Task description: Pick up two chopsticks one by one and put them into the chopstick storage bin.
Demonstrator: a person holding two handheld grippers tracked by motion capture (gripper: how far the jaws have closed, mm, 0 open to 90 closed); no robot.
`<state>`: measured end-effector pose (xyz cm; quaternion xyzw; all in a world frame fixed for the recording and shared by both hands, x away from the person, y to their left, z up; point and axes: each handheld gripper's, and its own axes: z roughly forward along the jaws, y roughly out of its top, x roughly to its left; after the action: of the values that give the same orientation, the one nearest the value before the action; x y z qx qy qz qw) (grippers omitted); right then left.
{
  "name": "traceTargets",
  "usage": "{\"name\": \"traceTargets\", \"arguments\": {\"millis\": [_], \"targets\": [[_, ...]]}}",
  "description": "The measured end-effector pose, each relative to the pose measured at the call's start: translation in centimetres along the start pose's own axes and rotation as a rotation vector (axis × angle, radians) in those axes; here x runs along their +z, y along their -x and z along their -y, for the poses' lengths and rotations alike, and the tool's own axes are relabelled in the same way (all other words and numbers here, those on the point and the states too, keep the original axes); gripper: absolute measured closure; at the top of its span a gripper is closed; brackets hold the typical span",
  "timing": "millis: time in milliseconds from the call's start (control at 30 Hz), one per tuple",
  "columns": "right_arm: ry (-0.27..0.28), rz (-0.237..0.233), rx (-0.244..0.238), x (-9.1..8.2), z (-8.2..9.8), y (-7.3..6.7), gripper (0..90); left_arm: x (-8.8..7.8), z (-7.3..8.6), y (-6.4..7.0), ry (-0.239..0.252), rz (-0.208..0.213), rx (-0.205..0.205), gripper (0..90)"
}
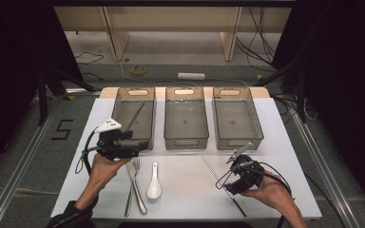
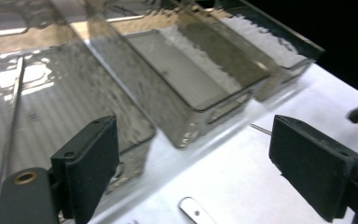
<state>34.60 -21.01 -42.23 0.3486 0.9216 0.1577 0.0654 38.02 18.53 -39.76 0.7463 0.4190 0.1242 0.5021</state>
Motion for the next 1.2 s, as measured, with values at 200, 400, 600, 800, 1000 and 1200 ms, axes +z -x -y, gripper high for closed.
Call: {"name": "traceTargets", "arguments": {"millis": [200,400,600,800,1000,1200], "targets": [[-0.069,-0.005,-0.022,1.3,-0.1,-0.2,36.5,-0.4,1.6,1.7,-0.007,0.025,0.039,15.4],[-0.11,-0.015,-0.04,1.9,-0.2,-0.5,42.7,-0.7,2.3,3.3,-0.015,0.045,0.087,15.4],[-0.14,-0.03,-0.055,2.4,-0.4,-0.8,49.3,-1.5,2.8,4.1,0.011,0.067,0.105,15.4],[-0.157,-0.038,-0.067,2.8,-0.6,-0.9,54.9,-2.3,3.2,3.9,0.045,0.074,0.07,15.5],[-0.179,-0.045,-0.076,3.0,-0.7,-1.0,60.4,-2.1,3.4,4.0,0.039,0.075,0.068,15.5],[-0.19,-0.042,-0.08,3.2,-0.7,-1.0,64.0,-2.1,3.4,4.1,0.039,0.074,0.081,15.6]]}}
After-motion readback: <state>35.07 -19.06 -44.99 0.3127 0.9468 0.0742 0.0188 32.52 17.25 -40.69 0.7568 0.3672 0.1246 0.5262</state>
